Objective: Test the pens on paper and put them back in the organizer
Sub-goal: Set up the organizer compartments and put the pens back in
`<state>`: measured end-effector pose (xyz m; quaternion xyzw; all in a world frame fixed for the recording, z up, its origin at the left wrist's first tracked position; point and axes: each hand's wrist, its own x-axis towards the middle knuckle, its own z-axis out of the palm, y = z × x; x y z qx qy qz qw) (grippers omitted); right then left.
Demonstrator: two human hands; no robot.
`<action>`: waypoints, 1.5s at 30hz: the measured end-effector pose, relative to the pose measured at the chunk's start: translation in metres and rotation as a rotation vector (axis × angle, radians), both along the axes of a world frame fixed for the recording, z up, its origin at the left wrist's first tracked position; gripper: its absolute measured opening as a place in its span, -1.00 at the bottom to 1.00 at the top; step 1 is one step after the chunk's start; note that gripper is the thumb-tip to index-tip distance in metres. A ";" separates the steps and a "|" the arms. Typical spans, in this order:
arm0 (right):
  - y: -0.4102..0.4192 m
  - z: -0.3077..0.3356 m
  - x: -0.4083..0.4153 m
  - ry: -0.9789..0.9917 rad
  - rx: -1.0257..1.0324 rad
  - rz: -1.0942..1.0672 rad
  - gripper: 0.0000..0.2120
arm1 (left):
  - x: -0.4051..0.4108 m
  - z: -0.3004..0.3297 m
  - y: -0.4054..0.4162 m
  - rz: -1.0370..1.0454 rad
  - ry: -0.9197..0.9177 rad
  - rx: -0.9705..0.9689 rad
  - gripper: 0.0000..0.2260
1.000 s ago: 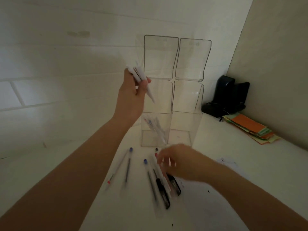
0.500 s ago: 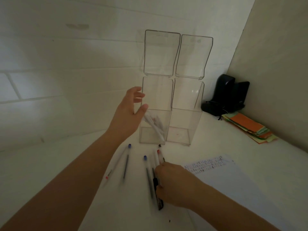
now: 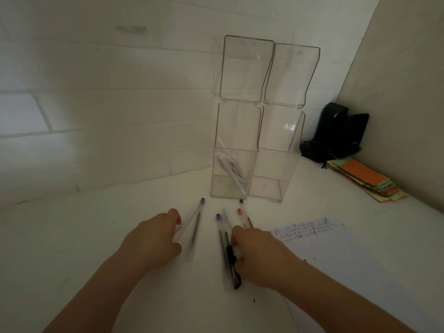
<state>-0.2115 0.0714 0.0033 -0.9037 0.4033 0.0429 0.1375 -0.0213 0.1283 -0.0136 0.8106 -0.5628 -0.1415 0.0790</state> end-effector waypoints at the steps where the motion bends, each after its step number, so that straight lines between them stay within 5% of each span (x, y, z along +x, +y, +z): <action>1: -0.001 0.002 -0.001 -0.036 0.002 -0.021 -0.71 | -0.002 0.000 0.001 0.007 -0.015 -0.011 -0.63; 6: -0.015 0.027 -0.016 -0.344 -0.169 -0.061 -0.78 | 0.006 0.009 0.003 0.076 0.090 -0.488 -0.81; 9: -0.027 0.052 -0.026 -0.611 -0.244 -0.108 -0.86 | 0.008 0.029 0.001 0.041 0.164 -0.866 -0.74; 14: -0.044 0.093 -0.036 -1.028 -0.445 -0.078 -0.87 | -0.010 0.073 -0.019 -0.096 0.331 -1.190 -0.76; 18: -0.062 0.112 -0.020 -1.013 -0.640 -0.097 -0.84 | -0.025 0.102 -0.051 -0.155 0.200 -1.347 -0.88; 23: -0.089 0.103 0.007 -0.625 -0.513 -0.112 -0.77 | -0.032 0.098 -0.094 -0.241 0.045 -1.193 -0.83; 29: -0.094 0.083 0.005 -0.706 -0.305 -0.118 -0.76 | -0.028 0.070 -0.118 -0.267 -0.265 -0.841 -0.69; 32: -0.087 0.065 -0.011 -0.585 -0.267 -0.060 -0.80 | -0.022 0.054 -0.118 -0.377 -0.168 -0.701 -0.65; 35: -0.071 0.040 -0.031 -0.320 -0.108 0.068 -0.80 | -0.017 0.039 -0.097 -0.467 -0.083 -0.821 -0.64; 38: -0.058 0.013 -0.049 -0.090 -0.069 0.199 -0.70 | -0.009 0.010 -0.065 -0.516 0.072 -0.745 -0.71; 45: -0.047 -0.017 -0.056 0.096 -0.271 0.485 -0.52 | 0.006 -0.039 -0.017 -0.625 -0.087 -0.444 -0.54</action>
